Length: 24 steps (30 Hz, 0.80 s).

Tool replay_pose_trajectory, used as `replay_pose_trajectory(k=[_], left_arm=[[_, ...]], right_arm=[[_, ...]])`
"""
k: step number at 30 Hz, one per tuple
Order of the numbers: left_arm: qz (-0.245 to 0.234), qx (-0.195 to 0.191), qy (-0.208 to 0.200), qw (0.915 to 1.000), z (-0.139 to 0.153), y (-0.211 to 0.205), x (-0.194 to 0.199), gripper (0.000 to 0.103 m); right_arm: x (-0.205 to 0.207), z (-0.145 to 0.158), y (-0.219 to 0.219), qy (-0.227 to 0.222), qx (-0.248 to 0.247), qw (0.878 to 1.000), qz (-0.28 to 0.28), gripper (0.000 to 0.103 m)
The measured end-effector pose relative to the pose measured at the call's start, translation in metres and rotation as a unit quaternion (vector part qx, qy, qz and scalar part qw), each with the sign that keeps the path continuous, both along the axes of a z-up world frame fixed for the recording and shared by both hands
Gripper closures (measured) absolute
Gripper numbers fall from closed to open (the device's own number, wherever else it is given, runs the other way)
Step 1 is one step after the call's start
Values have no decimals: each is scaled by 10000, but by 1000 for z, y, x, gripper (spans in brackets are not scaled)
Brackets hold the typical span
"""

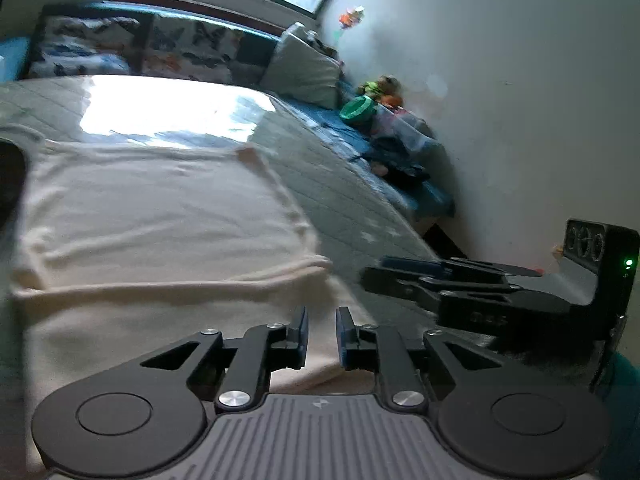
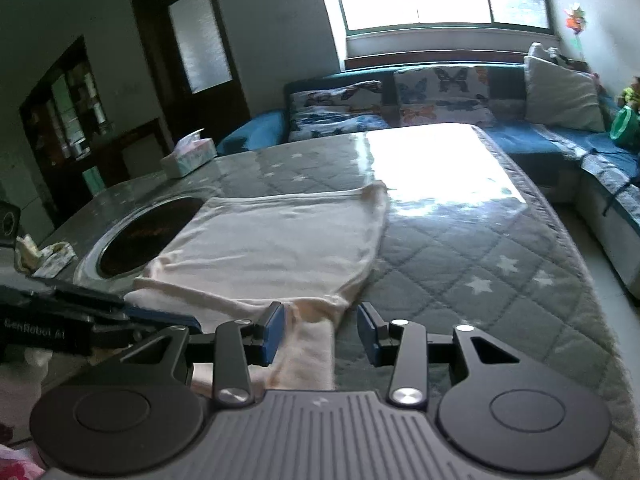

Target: Fold clothes

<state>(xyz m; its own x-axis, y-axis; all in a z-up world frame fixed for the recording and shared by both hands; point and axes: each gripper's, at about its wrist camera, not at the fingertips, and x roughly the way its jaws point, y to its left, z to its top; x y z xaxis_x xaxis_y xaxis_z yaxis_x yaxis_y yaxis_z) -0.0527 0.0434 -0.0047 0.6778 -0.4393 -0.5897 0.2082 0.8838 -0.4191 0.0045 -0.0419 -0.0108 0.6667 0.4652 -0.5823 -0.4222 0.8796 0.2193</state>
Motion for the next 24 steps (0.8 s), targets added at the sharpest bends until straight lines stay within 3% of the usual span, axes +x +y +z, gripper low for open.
replay_pose_trajectory(k=[6,10,14,24], left_arm=[[796,380,177,9959,-6,50,-1,87],[1102,581,297,9918,-17,71,-1,88],[1103,559,272,9920,-19,76,-6,88],[1105,620,324,9914,-19,73,-4,88]], right_arm=[[11,-9,26,89,-142,9992,372,63],[20,-16,48,130,-615,9965,559,63],[25,-21,63,141,-1117,9914,664,64],[25,-17,76,176,-1695,9820,819,64]])
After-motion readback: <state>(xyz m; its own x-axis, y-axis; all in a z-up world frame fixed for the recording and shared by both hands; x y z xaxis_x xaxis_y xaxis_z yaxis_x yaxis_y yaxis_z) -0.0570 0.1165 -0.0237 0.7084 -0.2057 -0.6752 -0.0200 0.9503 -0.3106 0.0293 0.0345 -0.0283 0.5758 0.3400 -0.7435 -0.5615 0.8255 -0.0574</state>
